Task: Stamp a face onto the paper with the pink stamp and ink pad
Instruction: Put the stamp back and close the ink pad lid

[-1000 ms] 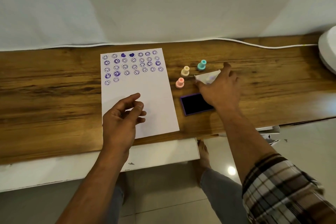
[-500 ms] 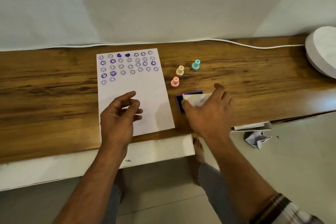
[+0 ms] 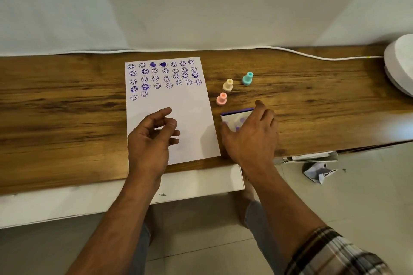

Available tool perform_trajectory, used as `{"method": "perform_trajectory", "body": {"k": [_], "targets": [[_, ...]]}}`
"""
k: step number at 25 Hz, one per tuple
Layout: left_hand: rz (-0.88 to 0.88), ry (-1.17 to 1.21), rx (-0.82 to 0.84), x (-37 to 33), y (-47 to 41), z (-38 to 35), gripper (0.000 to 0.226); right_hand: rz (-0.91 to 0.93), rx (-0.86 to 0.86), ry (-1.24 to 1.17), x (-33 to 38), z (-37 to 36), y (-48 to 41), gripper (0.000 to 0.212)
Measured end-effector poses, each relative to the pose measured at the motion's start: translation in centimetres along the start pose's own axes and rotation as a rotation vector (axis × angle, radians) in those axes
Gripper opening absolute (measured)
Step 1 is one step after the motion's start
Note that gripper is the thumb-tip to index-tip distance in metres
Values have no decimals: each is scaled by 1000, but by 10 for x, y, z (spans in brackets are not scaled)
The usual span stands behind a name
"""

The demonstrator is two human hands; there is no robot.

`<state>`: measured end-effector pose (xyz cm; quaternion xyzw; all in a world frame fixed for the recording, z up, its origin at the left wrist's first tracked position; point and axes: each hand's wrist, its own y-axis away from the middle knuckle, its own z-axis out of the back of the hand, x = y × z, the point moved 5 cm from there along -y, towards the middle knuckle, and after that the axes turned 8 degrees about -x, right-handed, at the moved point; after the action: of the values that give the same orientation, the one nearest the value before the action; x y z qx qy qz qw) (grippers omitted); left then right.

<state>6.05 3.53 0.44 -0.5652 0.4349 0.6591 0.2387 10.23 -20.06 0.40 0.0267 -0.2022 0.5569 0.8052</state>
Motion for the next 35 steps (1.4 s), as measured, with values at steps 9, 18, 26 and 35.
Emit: {"method": "perform_trajectory", "body": {"k": [9,18,26,35], "targets": [[2,-19,6,1,3,-4,29,4,25,12,-1,-3,-7,100],[-7,-69,5,0,5,-7,29,20,75,44,0,-7,-9,101],[-173,-485,221,4,30,-36,61,-31,186,-119,8,4,-7,103],[81,-305,352,17,36,-51,85,62,361,-396,29,21,16,88]]}}
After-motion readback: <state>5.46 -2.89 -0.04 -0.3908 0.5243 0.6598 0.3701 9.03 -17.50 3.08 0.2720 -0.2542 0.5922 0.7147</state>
